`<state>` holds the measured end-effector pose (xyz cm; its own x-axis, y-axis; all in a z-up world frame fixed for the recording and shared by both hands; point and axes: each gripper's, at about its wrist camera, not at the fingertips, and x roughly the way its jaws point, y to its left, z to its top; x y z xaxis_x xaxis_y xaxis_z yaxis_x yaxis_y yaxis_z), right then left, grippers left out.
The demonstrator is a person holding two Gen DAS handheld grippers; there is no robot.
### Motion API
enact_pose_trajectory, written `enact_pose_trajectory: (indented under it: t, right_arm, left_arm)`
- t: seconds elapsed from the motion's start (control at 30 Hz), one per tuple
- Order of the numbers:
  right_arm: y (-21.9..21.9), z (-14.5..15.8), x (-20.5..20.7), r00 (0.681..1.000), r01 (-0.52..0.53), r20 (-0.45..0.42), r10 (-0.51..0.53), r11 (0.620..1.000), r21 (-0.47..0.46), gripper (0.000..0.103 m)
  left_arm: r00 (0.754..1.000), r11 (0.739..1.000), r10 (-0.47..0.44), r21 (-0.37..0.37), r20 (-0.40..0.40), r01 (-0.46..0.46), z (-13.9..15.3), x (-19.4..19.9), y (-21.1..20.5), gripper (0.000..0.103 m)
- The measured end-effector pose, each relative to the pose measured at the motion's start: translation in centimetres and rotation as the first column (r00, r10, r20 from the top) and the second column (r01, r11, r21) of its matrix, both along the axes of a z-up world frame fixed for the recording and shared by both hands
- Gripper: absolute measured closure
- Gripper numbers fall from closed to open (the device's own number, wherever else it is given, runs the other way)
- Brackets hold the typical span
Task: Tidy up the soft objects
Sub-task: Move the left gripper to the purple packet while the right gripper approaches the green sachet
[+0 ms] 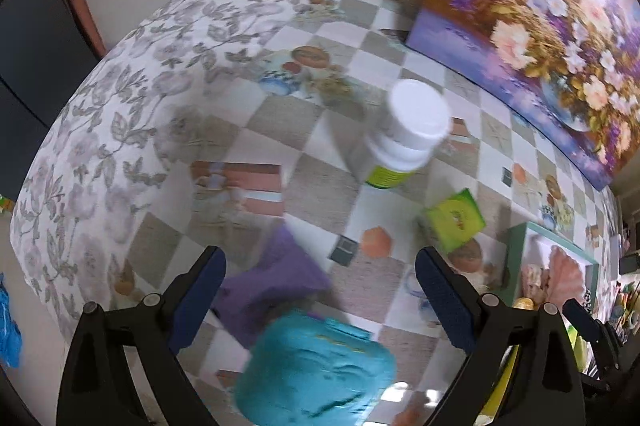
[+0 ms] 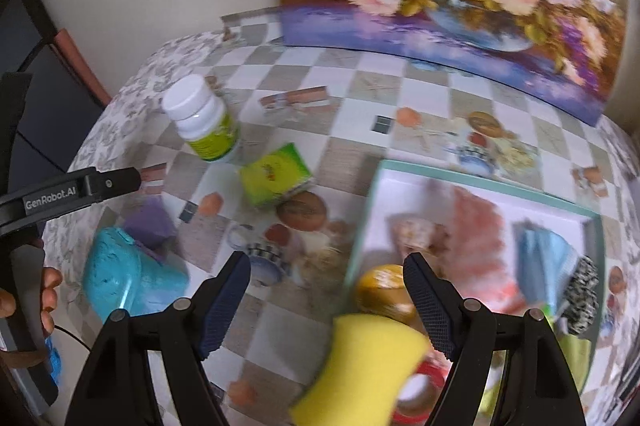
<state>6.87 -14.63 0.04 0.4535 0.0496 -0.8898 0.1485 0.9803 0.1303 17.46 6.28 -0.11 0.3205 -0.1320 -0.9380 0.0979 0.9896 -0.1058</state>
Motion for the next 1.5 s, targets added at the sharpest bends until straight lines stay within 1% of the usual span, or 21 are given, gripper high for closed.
enact_pose_trajectory:
  t: [0.2,0.4,0.47,0.53,0.63,0.73,0.93,1.03,1.23,1.5]
  right_arm:
    - [1.3,-1.0,2.0,0.999,-0.029,-0.021,0.029,1.000,-0.006,0.021]
    - [2.0,-2.2,3.8,0.998,-0.040,-0.051,0.040,0.999,-0.010,0.021]
    - [2.2,-2.6,4.3,0.998,-0.043,-0.056,0.042,0.999,-0.011,0.021]
    - [2.6,-3.0,5.1,0.997,-0.052,-0.063,0.051,0.999,-0.013,0.021]
    - [3.2,-3.7,6.1,0.995,-0.070,-0.077,0.069,0.997,-0.013,0.021]
    - [3.4,-4.6,7.3,0.993,-0.069,-0.097,0.067,0.997,-0.017,0.021]
    - [3.5,-6.0,9.5,0.989,-0.069,-0.130,0.068,0.998,0.000,0.021]
    - [3.7,-6.5,10.5,0.988,-0.080,-0.136,0.079,0.997,-0.005,0.021]
    - [4.2,-7.6,12.2,0.981,-0.119,-0.163,0.109,0.992,-0.052,0.021]
    - [4.8,-8.2,13.6,0.977,-0.143,-0.166,0.134,0.989,-0.043,0.022]
  left_arm:
    - [0.999,0.999,0.038,-0.027,-0.036,-0.039,-0.6,1.8,3.4,0.007]
    - [0.998,0.998,0.058,-0.006,-0.017,-0.058,-1.0,3.1,6.7,0.007]
    - [0.999,0.998,0.054,0.019,-0.005,-0.054,-1.5,3.2,7.5,0.007]
    - [0.999,0.998,0.050,0.029,-0.021,-0.049,-2.4,3.3,8.3,0.007]
    - [0.998,0.999,0.038,-0.026,-0.044,-0.039,-3.4,3.2,9.3,0.007]
    - [0.998,0.998,0.020,-0.066,-0.057,-0.024,-4.2,2.9,9.6,0.007]
    - [0.998,0.991,-0.010,-0.133,-0.069,0.001,-5.0,2.7,8.8,0.007]
    - [0.997,0.991,-0.015,-0.134,-0.077,0.004,-5.6,2.8,8.5,0.007]
    - [0.996,0.993,-0.012,-0.117,-0.083,0.002,-6.6,3.2,8.4,0.007]
    - [0.996,0.993,-0.020,-0.115,-0.091,0.009,-7.2,3.4,8.3,0.007]
